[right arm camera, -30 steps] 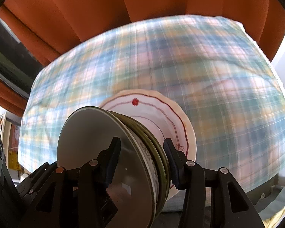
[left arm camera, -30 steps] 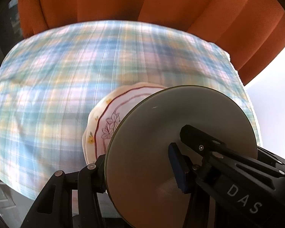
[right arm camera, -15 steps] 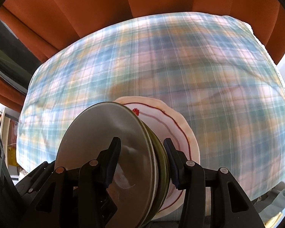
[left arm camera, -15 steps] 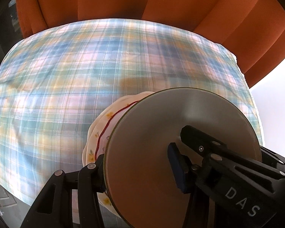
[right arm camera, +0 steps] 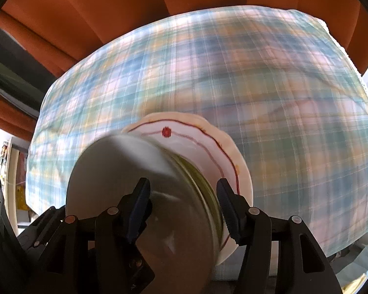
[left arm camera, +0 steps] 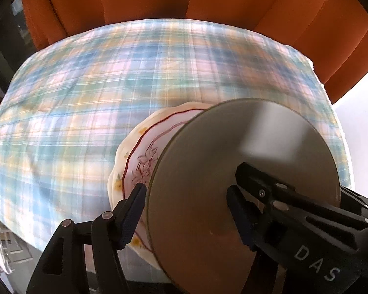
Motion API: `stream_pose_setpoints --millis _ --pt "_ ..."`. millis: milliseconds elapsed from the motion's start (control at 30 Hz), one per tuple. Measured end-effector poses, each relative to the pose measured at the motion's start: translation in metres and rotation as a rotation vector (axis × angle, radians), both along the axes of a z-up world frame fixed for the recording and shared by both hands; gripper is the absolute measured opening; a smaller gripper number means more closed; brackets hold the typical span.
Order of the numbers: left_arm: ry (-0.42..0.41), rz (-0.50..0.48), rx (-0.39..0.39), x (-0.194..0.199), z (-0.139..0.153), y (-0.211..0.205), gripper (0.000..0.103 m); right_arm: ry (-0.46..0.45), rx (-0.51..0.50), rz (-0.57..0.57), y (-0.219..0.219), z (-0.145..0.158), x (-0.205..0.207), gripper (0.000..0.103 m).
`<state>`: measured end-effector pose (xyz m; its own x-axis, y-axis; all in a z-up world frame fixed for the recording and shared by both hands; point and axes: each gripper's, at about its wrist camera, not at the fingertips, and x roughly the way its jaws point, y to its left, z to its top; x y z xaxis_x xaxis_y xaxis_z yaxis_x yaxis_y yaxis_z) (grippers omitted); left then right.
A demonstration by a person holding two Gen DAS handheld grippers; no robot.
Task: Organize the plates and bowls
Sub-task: 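Lower the nested bowls onto the red-pattern plate and open both grippers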
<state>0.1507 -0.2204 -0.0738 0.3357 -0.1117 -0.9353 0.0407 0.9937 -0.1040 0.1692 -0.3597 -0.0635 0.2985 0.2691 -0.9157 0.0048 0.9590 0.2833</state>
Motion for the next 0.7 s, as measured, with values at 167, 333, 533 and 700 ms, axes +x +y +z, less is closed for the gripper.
stream_pose_setpoints --millis 167,333,533,700 --pt "-0.049 0.016 0.016 -0.014 0.009 0.001 0.072 -0.036 0.005 0.004 -0.003 0.005 -0.012 0.066" --pt "-0.112 0.032 0.031 -0.024 0.024 0.008 0.075 -0.114 -0.021 -0.004 -0.001 0.022 -0.026 0.070" --pt "-0.201 0.060 0.038 -0.035 0.039 0.035 0.075 -0.215 -0.074 -0.061 0.008 0.046 -0.045 0.070" --pt "-0.251 0.075 0.012 -0.049 0.055 0.065 0.075 -0.257 -0.130 -0.139 0.023 0.061 -0.061 0.070"
